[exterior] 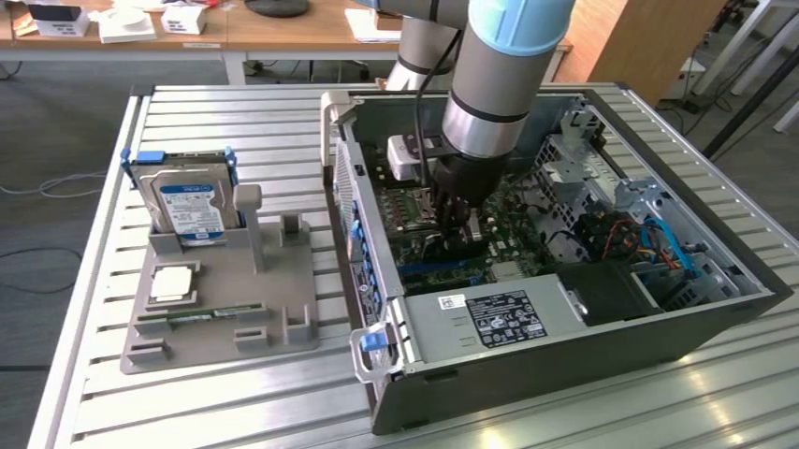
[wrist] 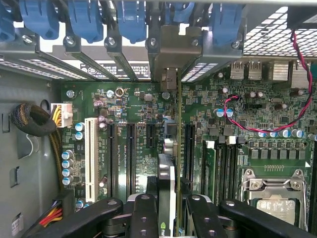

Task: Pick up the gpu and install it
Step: 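Insert the gpu into the slot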

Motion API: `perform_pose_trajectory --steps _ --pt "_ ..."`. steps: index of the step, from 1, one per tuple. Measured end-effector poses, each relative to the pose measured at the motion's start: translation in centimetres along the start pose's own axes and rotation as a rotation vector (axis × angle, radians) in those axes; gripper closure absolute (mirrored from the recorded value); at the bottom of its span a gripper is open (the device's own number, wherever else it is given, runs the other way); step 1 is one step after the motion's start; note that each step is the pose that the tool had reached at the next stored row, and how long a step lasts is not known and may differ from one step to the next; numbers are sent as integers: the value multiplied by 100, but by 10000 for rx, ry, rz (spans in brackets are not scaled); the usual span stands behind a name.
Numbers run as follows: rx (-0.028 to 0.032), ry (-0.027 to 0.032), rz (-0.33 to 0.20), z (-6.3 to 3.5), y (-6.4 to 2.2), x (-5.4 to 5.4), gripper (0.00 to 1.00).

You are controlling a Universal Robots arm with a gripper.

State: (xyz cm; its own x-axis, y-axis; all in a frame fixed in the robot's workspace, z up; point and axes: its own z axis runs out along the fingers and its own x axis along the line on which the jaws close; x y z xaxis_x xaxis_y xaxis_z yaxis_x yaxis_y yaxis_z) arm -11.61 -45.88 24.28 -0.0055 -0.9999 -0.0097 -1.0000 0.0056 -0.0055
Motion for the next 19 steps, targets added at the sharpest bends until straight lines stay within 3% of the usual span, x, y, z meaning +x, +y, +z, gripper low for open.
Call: perform_pose_trajectory --steps 19 --pt "3 0 0 3 36 0 73"
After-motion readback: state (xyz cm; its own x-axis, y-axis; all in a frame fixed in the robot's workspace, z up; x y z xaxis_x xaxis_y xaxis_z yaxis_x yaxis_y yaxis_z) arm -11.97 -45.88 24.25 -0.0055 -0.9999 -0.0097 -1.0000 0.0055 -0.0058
